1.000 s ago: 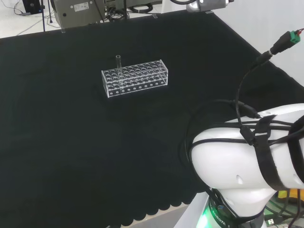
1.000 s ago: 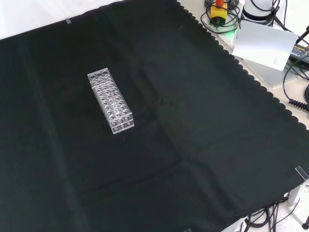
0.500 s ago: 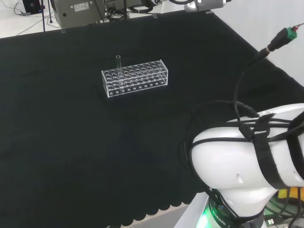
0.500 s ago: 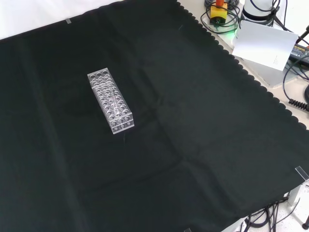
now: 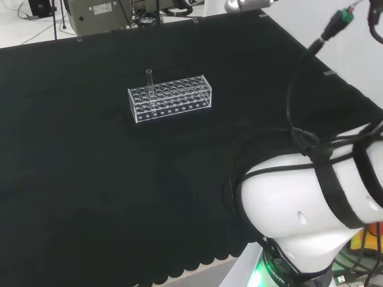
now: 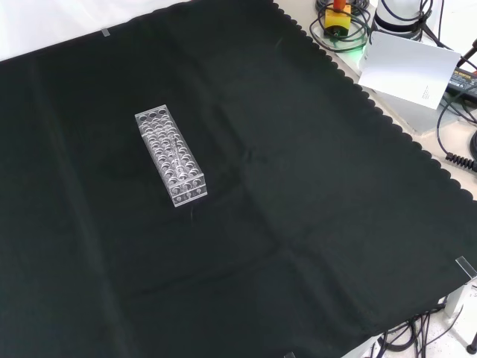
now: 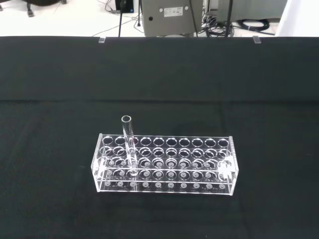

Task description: Pick up the test tube.

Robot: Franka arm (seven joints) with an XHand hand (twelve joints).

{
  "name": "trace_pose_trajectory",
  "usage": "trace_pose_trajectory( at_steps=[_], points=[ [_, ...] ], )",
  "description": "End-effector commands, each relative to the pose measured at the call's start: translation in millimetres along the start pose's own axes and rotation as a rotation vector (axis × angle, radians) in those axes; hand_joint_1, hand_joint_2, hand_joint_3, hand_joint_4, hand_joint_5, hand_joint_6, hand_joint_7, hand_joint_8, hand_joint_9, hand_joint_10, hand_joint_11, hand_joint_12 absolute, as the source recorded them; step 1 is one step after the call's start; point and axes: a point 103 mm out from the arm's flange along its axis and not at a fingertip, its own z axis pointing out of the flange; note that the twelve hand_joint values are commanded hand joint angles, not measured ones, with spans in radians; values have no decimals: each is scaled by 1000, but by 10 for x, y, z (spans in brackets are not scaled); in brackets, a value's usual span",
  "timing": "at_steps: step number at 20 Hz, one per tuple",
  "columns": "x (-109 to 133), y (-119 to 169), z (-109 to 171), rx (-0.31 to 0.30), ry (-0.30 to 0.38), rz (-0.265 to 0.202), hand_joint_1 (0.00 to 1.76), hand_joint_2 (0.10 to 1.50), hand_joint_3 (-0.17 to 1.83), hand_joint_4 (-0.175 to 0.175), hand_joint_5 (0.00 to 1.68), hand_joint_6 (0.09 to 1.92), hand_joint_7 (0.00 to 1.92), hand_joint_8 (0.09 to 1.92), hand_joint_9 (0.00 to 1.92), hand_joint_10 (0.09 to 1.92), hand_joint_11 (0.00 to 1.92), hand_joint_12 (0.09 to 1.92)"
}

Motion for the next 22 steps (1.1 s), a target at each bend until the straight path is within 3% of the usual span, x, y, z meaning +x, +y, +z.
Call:
trace_pose_trajectory(
  at_steps=[1,14,22],
  points=[
    [-27,627,145,21,15,-53,716,848,443,-88,214,87,98,855,59,980,2,1586],
    [67,1518,635,132,43,-99,777,826,488,-116,339,106,268,904,239,967,115,1573],
    [125,1906,1033,211,62,-111,792,821,507,-124,379,149,354,912,310,953,149,1557]
  ],
)
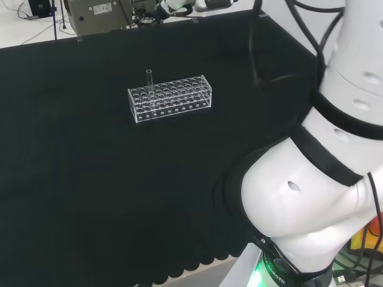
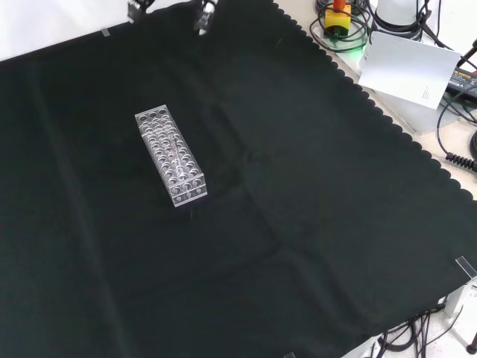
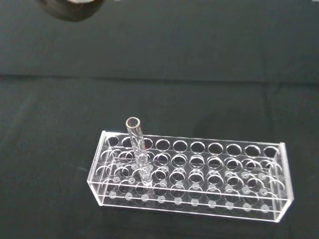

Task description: Pick up the test tube.

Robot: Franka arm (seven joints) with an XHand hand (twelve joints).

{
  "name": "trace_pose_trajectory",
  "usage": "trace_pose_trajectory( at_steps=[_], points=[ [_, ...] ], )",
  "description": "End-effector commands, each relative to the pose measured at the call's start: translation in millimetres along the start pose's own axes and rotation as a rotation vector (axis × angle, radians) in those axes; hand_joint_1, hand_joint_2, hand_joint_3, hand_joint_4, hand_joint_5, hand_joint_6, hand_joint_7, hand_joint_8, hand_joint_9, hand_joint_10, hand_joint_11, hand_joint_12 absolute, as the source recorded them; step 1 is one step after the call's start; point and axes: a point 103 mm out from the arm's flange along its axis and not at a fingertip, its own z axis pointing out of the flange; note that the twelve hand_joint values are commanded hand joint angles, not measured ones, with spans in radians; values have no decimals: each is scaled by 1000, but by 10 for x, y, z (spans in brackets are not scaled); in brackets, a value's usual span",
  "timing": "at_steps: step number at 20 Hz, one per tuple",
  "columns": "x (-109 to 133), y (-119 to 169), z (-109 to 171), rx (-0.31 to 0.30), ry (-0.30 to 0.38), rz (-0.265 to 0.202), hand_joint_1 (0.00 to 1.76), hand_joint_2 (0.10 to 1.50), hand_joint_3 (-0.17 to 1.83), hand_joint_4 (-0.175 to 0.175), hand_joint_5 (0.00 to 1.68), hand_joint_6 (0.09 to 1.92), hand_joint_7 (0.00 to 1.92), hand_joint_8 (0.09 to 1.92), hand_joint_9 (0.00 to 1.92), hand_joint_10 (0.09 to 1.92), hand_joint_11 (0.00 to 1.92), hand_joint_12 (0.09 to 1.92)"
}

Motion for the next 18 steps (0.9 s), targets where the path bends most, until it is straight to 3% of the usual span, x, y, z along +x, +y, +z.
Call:
trace_pose_trajectory(
  at_steps=[1,9,18],
  points=[
    [22,436,326,71,36,-27,795,819,511,-126,384,167,367,909,324,946,158,1550],
    [19,714,649,108,55,-29,852,795,547,-136,292,654,455,918,423,919,247,1517],
    [39,991,1070,180,36,-15,907,770,593,-144,316,795,504,933,487,910,292,1501]
  ],
)
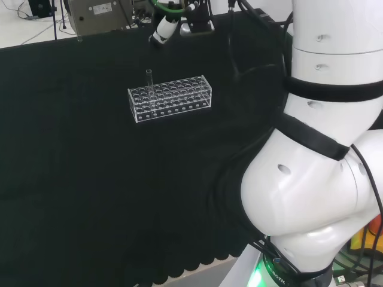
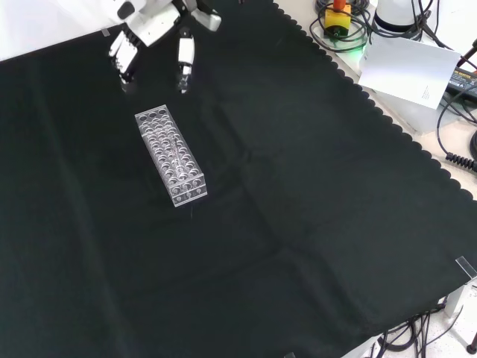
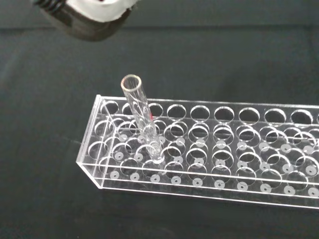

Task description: Pick up the test tube.

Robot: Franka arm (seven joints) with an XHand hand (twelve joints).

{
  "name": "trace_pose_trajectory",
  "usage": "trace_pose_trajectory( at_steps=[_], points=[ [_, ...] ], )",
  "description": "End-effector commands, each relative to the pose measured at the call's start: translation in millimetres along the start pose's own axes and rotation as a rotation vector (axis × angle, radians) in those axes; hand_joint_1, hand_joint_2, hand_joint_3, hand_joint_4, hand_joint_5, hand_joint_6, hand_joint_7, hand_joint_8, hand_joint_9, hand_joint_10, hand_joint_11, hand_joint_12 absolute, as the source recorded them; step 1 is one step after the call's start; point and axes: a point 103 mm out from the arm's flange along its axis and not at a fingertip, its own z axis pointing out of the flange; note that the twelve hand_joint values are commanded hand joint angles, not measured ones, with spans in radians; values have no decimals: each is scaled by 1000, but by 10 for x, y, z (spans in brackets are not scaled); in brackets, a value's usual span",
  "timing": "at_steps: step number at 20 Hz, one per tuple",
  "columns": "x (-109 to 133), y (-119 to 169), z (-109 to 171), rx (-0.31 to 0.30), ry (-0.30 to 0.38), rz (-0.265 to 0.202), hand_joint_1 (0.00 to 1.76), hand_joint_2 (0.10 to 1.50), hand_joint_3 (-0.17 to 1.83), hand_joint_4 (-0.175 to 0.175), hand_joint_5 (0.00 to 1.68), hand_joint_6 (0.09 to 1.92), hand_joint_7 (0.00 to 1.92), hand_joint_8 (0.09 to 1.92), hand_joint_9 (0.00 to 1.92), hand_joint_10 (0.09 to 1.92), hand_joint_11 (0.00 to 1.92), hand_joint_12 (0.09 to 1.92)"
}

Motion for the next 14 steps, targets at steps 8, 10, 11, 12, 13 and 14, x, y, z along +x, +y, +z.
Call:
trace_pose_trajectory(
  at_steps=[8,10,11,12,13,14],
  points=[
    [87,371,501,100,-26,1,916,760,623,-145,312,832,510,939,501,908,299,1497],
    [115,400,567,113,-26,3,918,760,625,-145,314,835,513,941,503,909,300,1497],
    [130,416,602,118,-22,3,918,761,627,-145,315,837,514,942,504,909,300,1497],
    [143,430,633,122,-17,-1,919,761,628,-146,317,839,516,942,506,909,300,1497],
    [160,443,666,124,-15,-8,920,761,629,-146,318,841,518,944,508,910,300,1498],
    [176,457,698,127,-17,-13,921,761,630,-146,320,843,522,945,510,911,301,1498]
  ],
)
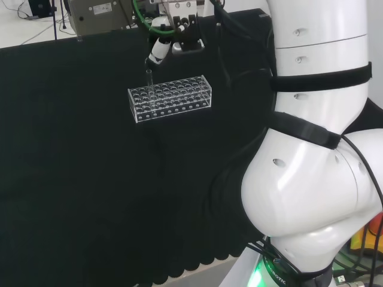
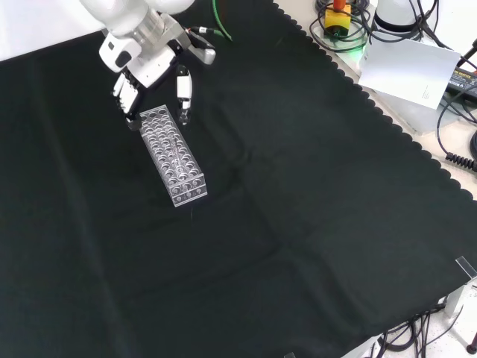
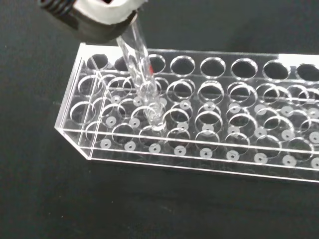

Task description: Pick up the test tube.

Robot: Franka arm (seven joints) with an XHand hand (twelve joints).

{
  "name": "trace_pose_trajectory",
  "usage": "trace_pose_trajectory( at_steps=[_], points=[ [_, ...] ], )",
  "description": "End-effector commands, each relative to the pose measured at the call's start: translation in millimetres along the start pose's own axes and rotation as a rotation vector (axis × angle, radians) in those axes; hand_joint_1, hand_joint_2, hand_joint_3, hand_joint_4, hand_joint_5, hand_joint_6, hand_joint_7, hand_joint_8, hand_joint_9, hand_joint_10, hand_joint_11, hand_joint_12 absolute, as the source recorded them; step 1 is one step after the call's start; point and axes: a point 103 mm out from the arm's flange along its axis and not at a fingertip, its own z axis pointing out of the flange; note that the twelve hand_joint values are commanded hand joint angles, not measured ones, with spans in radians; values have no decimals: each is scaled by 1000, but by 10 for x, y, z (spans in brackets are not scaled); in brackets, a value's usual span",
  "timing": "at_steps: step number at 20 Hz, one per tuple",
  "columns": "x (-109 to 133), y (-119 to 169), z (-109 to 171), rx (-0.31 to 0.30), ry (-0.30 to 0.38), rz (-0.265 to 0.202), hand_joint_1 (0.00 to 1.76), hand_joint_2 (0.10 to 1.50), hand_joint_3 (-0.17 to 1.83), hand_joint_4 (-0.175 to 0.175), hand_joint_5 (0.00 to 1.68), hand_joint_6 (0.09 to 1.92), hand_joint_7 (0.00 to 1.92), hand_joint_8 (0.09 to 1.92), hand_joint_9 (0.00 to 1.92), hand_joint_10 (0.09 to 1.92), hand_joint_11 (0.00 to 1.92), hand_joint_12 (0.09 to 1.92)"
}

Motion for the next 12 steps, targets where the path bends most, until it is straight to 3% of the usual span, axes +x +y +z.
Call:
trace_pose_trajectory(
  at_steps=[1,12],
  points=[
    [119,93,178,28,0,-20,923,761,632,-147,324,848,532,948,516,912,302,1498],
    [198,213,395,78,-17,-24,957,754,659,-152,430,933,714,935,585,886,308,1498]
  ],
)
